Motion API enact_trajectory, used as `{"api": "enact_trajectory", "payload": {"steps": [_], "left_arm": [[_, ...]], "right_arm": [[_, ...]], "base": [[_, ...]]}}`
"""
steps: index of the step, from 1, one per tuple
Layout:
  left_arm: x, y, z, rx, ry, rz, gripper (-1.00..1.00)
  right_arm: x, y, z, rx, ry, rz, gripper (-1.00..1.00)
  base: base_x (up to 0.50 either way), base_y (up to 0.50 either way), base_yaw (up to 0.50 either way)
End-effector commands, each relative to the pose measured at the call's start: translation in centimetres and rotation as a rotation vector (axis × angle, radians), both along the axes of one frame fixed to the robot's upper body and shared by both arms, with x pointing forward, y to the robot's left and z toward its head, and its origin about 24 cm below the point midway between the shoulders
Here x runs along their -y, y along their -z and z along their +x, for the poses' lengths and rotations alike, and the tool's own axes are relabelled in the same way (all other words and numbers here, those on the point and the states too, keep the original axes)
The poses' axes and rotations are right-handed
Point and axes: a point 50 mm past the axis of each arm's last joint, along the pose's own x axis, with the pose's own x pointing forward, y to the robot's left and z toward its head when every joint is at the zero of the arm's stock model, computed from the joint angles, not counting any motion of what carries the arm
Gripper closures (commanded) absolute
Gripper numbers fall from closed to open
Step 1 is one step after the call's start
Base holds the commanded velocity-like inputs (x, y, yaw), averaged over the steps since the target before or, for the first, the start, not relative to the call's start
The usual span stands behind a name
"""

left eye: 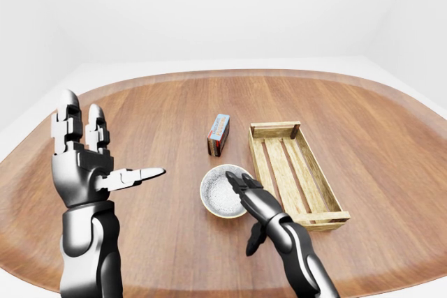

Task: Pick up the bowl on the left and put it in the tray.

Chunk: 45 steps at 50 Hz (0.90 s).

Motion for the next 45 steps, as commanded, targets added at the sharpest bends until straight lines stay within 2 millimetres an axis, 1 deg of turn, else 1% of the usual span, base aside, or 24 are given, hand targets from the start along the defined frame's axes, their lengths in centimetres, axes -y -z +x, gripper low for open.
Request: {"api": "enact_trajectory", "payload": {"steps": [1, 2, 4, 9, 13, 15, 18, 21, 27, 28, 37, 40, 42, 44, 45], "left_arm": [[0.0, -0.6, -0.1, 0.029, -0.003, 0.002, -1.00], [0.0, -0.6, -0.1, 0.028, -0.003, 0.003, -1.00], [0.0, 0.1, 0.1, -0.003, 0.000, 0.000, -1.00], [0.0, 0.3, 0.1, -0.014, 0.002, 0.000, -1.00], [0.0, -0.5, -0.1, 0.024, -0.003, 0.003, -1.00], [0.0, 0.1, 0.0, -0.005, 0.000, 0.001, -1.00], [0.0, -0.3, -0.1, 0.012, -0.002, 0.002, -1.00], [0.0, 0.2, 0.0, -0.008, 0.000, 0.000, -1.00], [0.0, 0.3, 0.0, -0.012, -0.001, 0.000, -1.00], [0.0, -0.2, -0.1, 0.009, -0.003, 0.001, -1.00], [0.0, 0.2, -0.1, -0.009, -0.001, 0.001, -1.00], [0.0, 0.2, -0.1, -0.007, -0.001, 0.002, -1.00], [0.0, -0.5, -0.2, 0.022, -0.005, 0.003, -1.00], [0.0, 0.0, -0.1, -0.002, -0.002, 0.001, -1.00], [0.0, -0.2, -0.1, 0.010, -0.004, 0.002, -1.00]], "right_arm": [[0.2, 0.4, 0.6, -0.027, 0.000, -0.041, -0.99], [0.2, 0.5, 0.6, -0.029, 0.003, -0.045, -0.99], [0.3, 0.7, 0.7, -0.036, 0.005, -0.051, -0.99], [0.1, 0.9, 0.8, -0.045, -0.004, -0.065, -0.99], [0.0, 0.9, 0.9, -0.046, -0.009, -0.078, -0.99], [-0.1, 0.8, 1.1, -0.047, -0.011, -0.082, -0.98], [-0.1, 0.8, 1.2, -0.046, -0.013, -0.089, -0.99], [-0.1, 0.8, 1.3, -0.048, -0.013, -0.093, -0.99], [-0.3, 0.7, 1.2, -0.046, -0.023, -0.107, -0.99], [-0.3, 0.7, 1.2, -0.046, -0.022, -0.109, -0.99], [-0.4, 0.7, 1.3, -0.050, -0.030, -0.124, -0.99], [-0.4, 0.9, 1.4, -0.055, -0.028, -0.126, -0.99], [-0.4, 1.0, 1.5, -0.058, -0.027, -0.127, -0.99], [-0.4, 1.0, 1.6, -0.062, -0.027, -0.127, -0.99], [-0.4, 1.1, 1.7, -0.064, -0.025, -0.127, -0.99]], "base": [[0.00, 0.00, 0.00], [0.00, 0.00, 0.00], [0.00, 0.00, 0.00], [0.00, 0.00, 0.00], [0.00, 0.00, 0.00], [0.00, 0.00, 0.00], [0.00, 0.00, 0.00], [0.00, 0.00, 0.00], [0.00, 0.00, 0.00], [0.00, 0.00, 0.00], [0.00, 0.00, 0.00], [0.00, 0.00, 0.00], [0.00, 0.00, 0.00], [0.00, 0.00, 0.00], [0.00, 0.00, 0.00]]}}
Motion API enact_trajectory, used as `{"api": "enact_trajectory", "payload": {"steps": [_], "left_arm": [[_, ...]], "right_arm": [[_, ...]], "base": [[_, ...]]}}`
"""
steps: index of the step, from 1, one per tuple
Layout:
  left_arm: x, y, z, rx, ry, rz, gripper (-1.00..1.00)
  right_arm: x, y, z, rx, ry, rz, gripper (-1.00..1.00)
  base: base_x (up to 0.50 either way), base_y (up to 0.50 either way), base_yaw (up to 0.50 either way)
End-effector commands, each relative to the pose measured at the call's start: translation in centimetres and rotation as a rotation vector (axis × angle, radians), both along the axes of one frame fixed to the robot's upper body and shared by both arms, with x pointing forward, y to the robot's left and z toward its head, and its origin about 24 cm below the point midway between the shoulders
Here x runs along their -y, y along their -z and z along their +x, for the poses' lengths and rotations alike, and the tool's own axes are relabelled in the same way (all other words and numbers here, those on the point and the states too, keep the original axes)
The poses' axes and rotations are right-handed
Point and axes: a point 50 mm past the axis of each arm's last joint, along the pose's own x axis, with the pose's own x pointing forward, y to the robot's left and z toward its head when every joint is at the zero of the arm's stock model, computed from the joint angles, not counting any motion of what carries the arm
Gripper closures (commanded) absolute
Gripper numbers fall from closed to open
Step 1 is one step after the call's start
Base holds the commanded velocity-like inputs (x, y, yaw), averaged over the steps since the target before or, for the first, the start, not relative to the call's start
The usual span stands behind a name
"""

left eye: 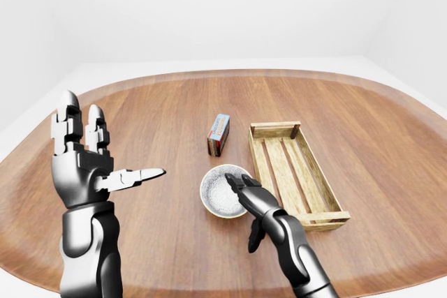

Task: Pick up the bowl on the left and put it in the tray.

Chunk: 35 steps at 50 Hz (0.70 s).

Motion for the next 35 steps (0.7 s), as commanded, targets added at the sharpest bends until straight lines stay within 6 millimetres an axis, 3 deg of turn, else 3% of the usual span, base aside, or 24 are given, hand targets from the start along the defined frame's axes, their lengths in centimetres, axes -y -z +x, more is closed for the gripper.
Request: {"api": "enact_trajectory", "payload": {"steps": [1, 35], "left_arm": [[0.0, -0.2, 0.0, 0.008, -0.001, 0.001, -1.00], [0.1, -0.2, 0.1, 0.008, 0.003, -0.001, -1.00]], "right_arm": [[-0.2, 0.4, 0.3, -0.014, -0.001, -0.011, -0.99], [-0.4, 1.9, 1.1, -0.065, 0.005, -0.030, -0.99]], "base": [[0.00, 0.00, 0.00], [0.00, 0.00, 0.00]]}}
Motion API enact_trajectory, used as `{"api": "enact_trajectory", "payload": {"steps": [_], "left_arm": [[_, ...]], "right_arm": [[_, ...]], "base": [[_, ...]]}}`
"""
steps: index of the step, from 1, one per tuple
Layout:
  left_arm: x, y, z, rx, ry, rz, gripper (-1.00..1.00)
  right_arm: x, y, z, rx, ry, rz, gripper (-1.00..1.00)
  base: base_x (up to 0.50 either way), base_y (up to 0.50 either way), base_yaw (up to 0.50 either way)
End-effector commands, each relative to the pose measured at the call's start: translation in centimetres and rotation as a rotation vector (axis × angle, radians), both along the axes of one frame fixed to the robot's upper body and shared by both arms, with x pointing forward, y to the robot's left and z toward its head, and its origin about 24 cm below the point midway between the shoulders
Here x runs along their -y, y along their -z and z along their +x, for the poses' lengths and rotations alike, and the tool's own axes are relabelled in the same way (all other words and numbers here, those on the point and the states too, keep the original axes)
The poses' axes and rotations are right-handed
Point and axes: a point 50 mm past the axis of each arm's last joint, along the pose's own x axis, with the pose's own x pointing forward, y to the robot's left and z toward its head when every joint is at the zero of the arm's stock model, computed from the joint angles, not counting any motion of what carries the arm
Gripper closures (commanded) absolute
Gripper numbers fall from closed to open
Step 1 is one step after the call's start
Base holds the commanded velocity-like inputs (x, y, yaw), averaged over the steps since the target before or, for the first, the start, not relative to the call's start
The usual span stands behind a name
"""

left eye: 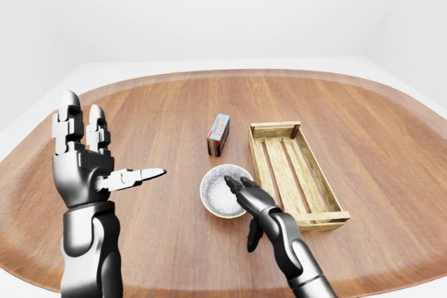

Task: Pick up the bowl on the left and put it in the tray.

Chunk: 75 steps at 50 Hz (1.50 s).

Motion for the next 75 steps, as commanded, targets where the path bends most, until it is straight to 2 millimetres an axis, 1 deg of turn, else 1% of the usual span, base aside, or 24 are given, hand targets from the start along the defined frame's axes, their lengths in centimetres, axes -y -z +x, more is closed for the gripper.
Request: {"api": "enact_trajectory", "payload": {"steps": [1, 4, 8, 11, 14, 15, 17, 18, 21, 32, 37, 38, 43, 45, 46, 50, 52, 56, 59, 61, 64, 66, 68, 75], "left_arm": [[0.0, -0.4, -0.1, 0.020, -0.002, 0.001, -1.00], [0.0, 0.1, 0.0, -0.002, 0.001, -0.001, -1.00], [-0.1, -0.8, -0.2, 0.035, -0.005, 0.001, -1.00], [0.0, 0.0, 0.0, -0.001, 0.001, -0.001, -1.00], [0.0, -0.6, -0.2, 0.027, -0.001, 0.003, -1.00], [0.1, -0.1, -0.1, 0.004, 0.002, 0.002, -1.00], [0.0, 0.0, -0.1, 0.000, 0.002, 0.001, -1.00], [0.0, -0.5, -0.2, 0.021, -0.001, 0.003, -1.00], [0.0, 0.1, 0.0, -0.004, 0.001, 0.000, -1.00], [0.0, -0.1, -0.1, 0.005, 0.000, 0.001, -1.00], [-0.2, -0.1, -0.1, 0.007, -0.004, 0.000, -1.00], [-0.2, -0.6, -0.2, 0.026, -0.006, 0.000, -1.00], [-0.1, -1.0, -0.3, 0.047, -0.009, 0.001, -1.00], [-0.1, -0.3, -0.2, 0.016, -0.005, 0.000, -1.00], [-0.1, -0.7, -0.3, 0.032, -0.007, 0.000, -1.00], [-0.2, -0.2, -0.2, 0.012, -0.005, -0.002, -1.00], [-0.2, -0.7, -0.3, 0.035, -0.008, -0.001, -1.00], [-0.2, -0.1, -0.1, 0.007, -0.004, -0.002, -1.00], [-0.2, -0.1, -0.1, 0.007, -0.005, -0.002, -1.00], [-0.2, -0.6, -0.1, 0.028, -0.008, -0.001, -1.00], [-0.2, -0.1, 0.0, 0.004, -0.005, -0.003, -1.00], [-0.2, -0.5, -0.1, 0.024, -0.007, -0.001, -1.00], [-0.2, -0.1, 0.0, 0.006, -0.006, -0.003, -1.00], [-0.3, -0.1, 0.0, 0.006, -0.007, -0.004, -1.00]], "right_arm": [[0.0, 0.8, 0.4, -0.024, 0.008, -0.004, -0.99], [0.0, 0.7, 0.5, -0.025, 0.008, -0.006, -0.99], [0.0, 0.6, 0.5, -0.021, 0.004, -0.013, -0.99], [0.0, 0.6, 0.6, -0.022, 0.001, -0.018, -0.99], [-0.2, 0.7, 0.6, -0.026, -0.001, -0.018, -0.99], [-0.2, 0.8, 0.6, -0.030, -0.003, -0.023, -0.99], [-0.1, 0.9, 0.6, -0.032, -0.006, -0.033, -0.99], [-0.1, 0.8, 0.6, -0.032, -0.007, -0.034, -0.99], [-0.3, 0.7, 0.6, -0.030, -0.014, -0.040, -0.99], [-0.9, 0.3, 0.9, -0.024, -0.038, -0.058, -0.99], [-1.1, 0.7, 0.9, -0.033, -0.040, -0.062, -0.99], [-1.1, 0.6, 0.9, -0.034, -0.040, -0.062, -0.98], [-1.2, 0.8, 1.1, -0.039, -0.042, -0.064, -0.99], [-1.3, 0.9, 1.1, -0.042, -0.044, -0.065, -0.99], [-1.3, 0.9, 1.1, -0.042, -0.045, -0.065, -0.99], [-1.4, 1.0, 1.2, -0.045, -0.043, -0.060, -0.99], [-1.5, 1.1, 1.1, -0.046, -0.043, -0.061, -0.98], [-1.5, 1.4, 1.1, -0.054, -0.039, -0.058, -0.99], [-1.6, 1.7, 1.1, -0.059, -0.038, -0.055, -0.99], [-1.6, 1.8, 1.1, -0.062, -0.035, -0.052, -0.99], [-1.8, 2.1, 1.2, -0.068, -0.033, -0.048, -0.99], [-2.0, 2.2, 1.2, -0.069, -0.035, -0.045, -0.99], [-2.1, 2.3, 1.2, -0.072, -0.036, -0.043, -0.99], [-2.5, 3.0, 1.2, -0.085, -0.038, -0.042, -0.99]], "base": [[0.00, 0.00, 0.00], [0.00, 0.00, 0.00], [0.00, 0.00, 0.00], [0.00, 0.00, 0.00], [0.00, 0.00, 0.00], [0.00, 0.00, 0.00], [0.00, 0.00, 0.00], [0.00, 0.00, 0.00], [0.00, 0.00, 0.00], [0.00, 0.00, 0.00], [0.00, 0.00, 0.00], [0.00, 0.00, 0.00], [0.00, 0.00, 0.00], [0.00, 0.00, 0.00], [0.00, 0.00, 0.00], [0.00, 0.00, 0.00], [0.00, 0.00, 0.00], [0.00, 0.00, 0.00], [0.00, 0.00, 0.00], [0.00, 0.00, 0.00], [0.00, 0.00, 0.00], [0.00, 0.00, 0.00], [0.00, 0.00, 0.00], [0.00, 0.00, 0.00]]}}
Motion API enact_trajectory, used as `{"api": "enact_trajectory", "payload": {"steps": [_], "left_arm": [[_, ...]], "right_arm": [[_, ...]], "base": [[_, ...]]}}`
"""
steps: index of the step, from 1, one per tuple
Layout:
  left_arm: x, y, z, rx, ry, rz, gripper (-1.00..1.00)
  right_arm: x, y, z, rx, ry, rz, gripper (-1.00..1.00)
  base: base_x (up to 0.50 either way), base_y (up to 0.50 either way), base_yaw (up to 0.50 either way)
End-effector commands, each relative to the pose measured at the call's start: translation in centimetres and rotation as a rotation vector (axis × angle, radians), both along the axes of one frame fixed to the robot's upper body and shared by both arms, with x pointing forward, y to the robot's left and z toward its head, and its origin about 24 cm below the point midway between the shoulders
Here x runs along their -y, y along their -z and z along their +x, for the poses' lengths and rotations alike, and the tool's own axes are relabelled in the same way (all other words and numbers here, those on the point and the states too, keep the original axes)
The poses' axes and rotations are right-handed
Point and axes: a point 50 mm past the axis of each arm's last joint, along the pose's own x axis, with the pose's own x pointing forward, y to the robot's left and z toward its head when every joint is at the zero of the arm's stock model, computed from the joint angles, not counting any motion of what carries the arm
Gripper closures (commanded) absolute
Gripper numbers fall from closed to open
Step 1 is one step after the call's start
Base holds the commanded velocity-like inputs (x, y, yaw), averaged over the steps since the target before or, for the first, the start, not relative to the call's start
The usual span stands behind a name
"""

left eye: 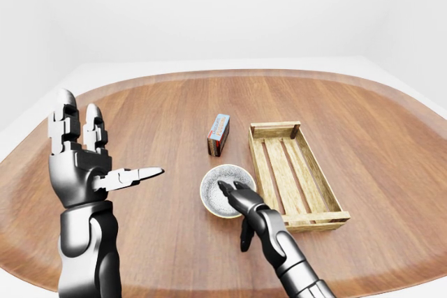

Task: Pick up the bowl on the left and put it in the tray.

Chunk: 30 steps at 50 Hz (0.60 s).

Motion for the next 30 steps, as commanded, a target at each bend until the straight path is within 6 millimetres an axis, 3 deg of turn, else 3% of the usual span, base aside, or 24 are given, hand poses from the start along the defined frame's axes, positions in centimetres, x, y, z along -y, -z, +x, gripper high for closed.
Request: {"api": "enact_trajectory", "payload": {"steps": [1, 7, 10, 23, 30], "left_arm": [[-0.1, 0.1, 0.0, -0.007, 0.000, -0.001, -1.00], [0.0, -0.6, -0.2, 0.030, -0.003, 0.002, -1.00], [0.1, 0.2, 0.0, -0.010, 0.002, 0.000, -1.00], [-0.1, 0.1, -0.1, -0.002, -0.001, -0.001, -1.00], [-0.1, -0.9, -0.2, 0.042, -0.008, 0.001, -1.00]], "right_arm": [[-0.6, 0.8, 0.0, -0.018, -0.001, 0.005, -0.99], [-0.8, 1.1, -0.1, -0.024, -0.004, 0.003, -0.99], [-0.9, 1.3, -0.2, -0.027, -0.006, 0.002, -0.99], [-1.5, 3.0, -0.6, -0.068, 0.008, 0.004, -0.99], [-1.6, 3.4, -0.6, -0.076, 0.014, 0.006, -0.99]], "base": [[0.00, 0.00, 0.00], [0.00, 0.00, 0.00], [0.00, 0.00, 0.00], [0.00, 0.00, 0.00], [0.00, 0.00, 0.00]]}}
